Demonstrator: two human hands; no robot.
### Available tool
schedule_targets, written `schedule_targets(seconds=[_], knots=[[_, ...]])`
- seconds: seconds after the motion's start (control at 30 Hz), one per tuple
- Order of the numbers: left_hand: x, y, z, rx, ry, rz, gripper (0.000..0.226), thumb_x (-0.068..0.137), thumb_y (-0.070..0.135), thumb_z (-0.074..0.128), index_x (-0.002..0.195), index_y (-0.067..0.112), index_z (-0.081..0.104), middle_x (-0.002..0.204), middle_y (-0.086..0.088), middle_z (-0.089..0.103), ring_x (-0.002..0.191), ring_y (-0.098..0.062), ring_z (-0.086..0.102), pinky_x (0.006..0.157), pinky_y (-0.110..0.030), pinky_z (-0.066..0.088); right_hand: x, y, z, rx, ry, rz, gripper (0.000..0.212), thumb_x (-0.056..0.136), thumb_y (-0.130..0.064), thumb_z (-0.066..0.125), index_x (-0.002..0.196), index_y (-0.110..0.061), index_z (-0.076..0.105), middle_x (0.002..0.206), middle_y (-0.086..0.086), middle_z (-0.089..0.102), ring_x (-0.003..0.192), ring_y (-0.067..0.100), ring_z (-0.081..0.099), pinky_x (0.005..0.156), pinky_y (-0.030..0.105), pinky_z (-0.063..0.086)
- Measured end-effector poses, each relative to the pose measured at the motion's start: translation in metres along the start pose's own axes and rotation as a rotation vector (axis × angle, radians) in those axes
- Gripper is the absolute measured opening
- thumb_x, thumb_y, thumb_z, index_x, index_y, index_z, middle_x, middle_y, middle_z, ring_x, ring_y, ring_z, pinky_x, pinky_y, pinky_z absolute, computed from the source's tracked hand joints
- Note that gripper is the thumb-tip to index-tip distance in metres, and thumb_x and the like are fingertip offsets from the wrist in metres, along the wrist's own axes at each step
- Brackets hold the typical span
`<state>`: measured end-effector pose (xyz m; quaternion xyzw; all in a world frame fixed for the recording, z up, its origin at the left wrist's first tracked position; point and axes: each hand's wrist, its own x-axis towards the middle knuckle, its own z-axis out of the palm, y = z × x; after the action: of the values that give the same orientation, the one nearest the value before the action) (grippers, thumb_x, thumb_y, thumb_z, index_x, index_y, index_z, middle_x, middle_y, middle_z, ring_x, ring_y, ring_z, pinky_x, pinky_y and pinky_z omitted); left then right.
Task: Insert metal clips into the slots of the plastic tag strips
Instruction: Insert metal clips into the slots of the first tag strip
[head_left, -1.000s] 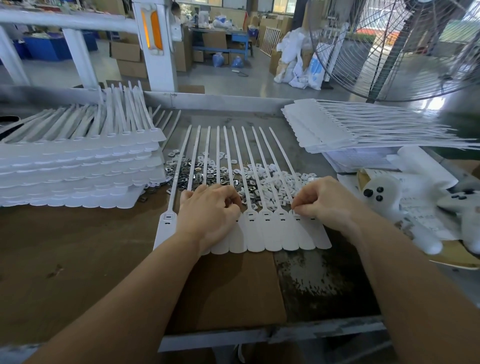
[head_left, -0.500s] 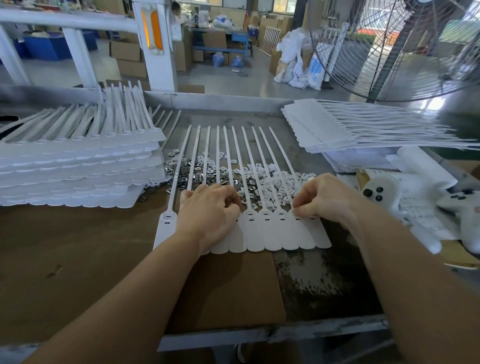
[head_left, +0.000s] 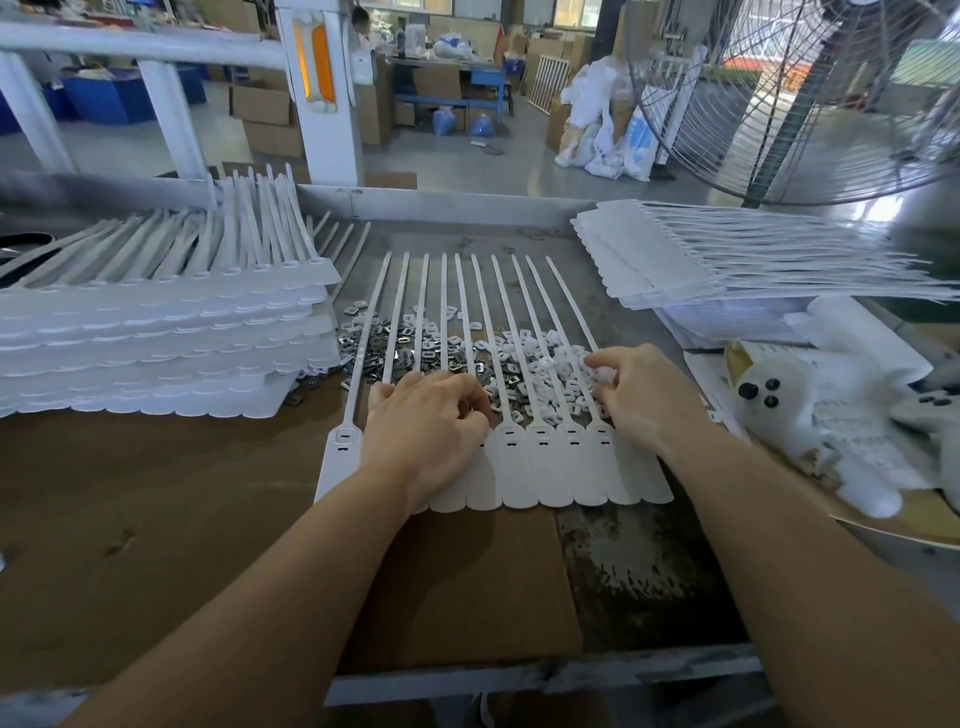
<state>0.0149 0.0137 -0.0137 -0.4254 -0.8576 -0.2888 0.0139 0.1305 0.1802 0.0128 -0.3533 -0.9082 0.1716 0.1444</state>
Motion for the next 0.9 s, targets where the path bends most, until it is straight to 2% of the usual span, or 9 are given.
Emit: schedule_targets(seconds=[0.1, 0.2, 0.3, 0.43, 0.57, 0.67, 0.8, 0.9], knots=[[-0.0001, -0.0002, -0.0003, -0.001, 0.0, -0.001, 0.023, 0.082, 0.027, 0.046, 0.065, 0.042, 0.043, 0.076, 0.023, 0.042, 0.088, -0.007, 0.036, 0.082, -0.029, 0.015, 0.003, -0.001, 0.0033, -0.033, -0.004, -0.015, 0.024, 0.091, -0.011, 0.055, 0.108, -0.022, 0.068, 0.114, 0.011, 0.06, 0.088, 0.029, 0.064, 0.083, 0.042, 0.052], [-0.0005, -0.0001, -0.001, -0.004, -0.006, -0.001, 0.022, 0.082, 0.027, 0.046, 0.066, 0.042, 0.044, 0.077, 0.023, 0.043, 0.089, -0.007, 0.037, 0.082, -0.029, 0.015, 0.003, -0.0026, 0.0039, -0.03, 0.07, -0.011, 0.019, 0.088, -0.01, 0.061, 0.098, -0.022, 0.073, 0.101, 0.006, 0.066, 0.08, 0.023, 0.064, 0.077, 0.039, 0.053], [-0.0008, 0.0001, -0.0015, -0.005, -0.002, -0.001, 0.022, 0.083, 0.028, 0.046, 0.066, 0.042, 0.043, 0.077, 0.023, 0.043, 0.09, -0.007, 0.037, 0.082, -0.029, 0.015, 0.0017, -0.0035, 0.0052, -0.045, 0.112, -0.012, 0.018, 0.088, -0.009, 0.06, 0.092, -0.019, 0.074, 0.096, 0.003, 0.069, 0.082, 0.023, 0.063, 0.075, 0.037, 0.052], [-0.0011, 0.0003, -0.0017, -0.007, 0.005, 0.003, 0.022, 0.083, 0.028, 0.046, 0.067, 0.042, 0.044, 0.076, 0.023, 0.043, 0.09, -0.007, 0.037, 0.082, -0.029, 0.015, 0.0006, -0.004, 0.0047, -0.054, 0.119, -0.026, 0.019, 0.089, -0.009, 0.057, 0.096, -0.017, 0.073, 0.099, 0.004, 0.069, 0.088, 0.024, 0.062, 0.077, 0.033, 0.05], [-0.0012, -0.001, -0.0007, -0.009, 0.01, -0.004, 0.015, 0.083, 0.028, 0.045, 0.079, 0.039, 0.054, 0.079, 0.02, 0.045, 0.091, -0.008, 0.038, 0.082, -0.029, 0.016, 0.0029, -0.0037, -0.0005, -0.031, 0.023, -0.018, 0.023, 0.086, -0.004, 0.059, 0.1, -0.014, 0.074, 0.104, 0.006, 0.069, 0.093, 0.024, 0.063, 0.081, 0.032, 0.049], [-0.0007, -0.0004, -0.0003, -0.012, 0.003, -0.007, 0.015, 0.083, 0.028, 0.045, 0.08, 0.039, 0.055, 0.083, 0.019, 0.047, 0.092, -0.008, 0.038, 0.082, -0.029, 0.016, 0.0042, -0.0028, -0.0004, -0.011, 0.029, 0.014, 0.019, 0.085, -0.003, 0.062, 0.095, -0.014, 0.074, 0.102, 0.005, 0.071, 0.092, 0.022, 0.064, 0.086, 0.036, 0.052], [-0.0015, -0.0001, -0.0006, -0.008, 0.004, -0.004, 0.016, 0.083, 0.027, 0.044, 0.083, 0.038, 0.057, 0.085, 0.019, 0.049, 0.092, -0.008, 0.039, 0.084, -0.029, 0.016, 0.0016, -0.0031, 0.001, -0.037, 0.055, 0.004, 0.018, 0.086, -0.005, 0.062, 0.093, -0.015, 0.074, 0.098, 0.005, 0.071, 0.088, 0.022, 0.064, 0.082, 0.034, 0.052], [-0.0011, 0.0003, -0.0012, -0.01, 0.005, -0.004, 0.017, 0.083, 0.027, 0.044, 0.083, 0.038, 0.057, 0.086, 0.018, 0.05, 0.093, -0.008, 0.04, 0.084, -0.029, 0.016, 0.0001, -0.0045, -0.0039, -0.061, 0.011, -0.033, 0.029, 0.086, 0.0, 0.057, 0.105, -0.016, 0.071, 0.11, 0.009, 0.064, 0.095, 0.025, 0.062, 0.086, 0.033, 0.049]])
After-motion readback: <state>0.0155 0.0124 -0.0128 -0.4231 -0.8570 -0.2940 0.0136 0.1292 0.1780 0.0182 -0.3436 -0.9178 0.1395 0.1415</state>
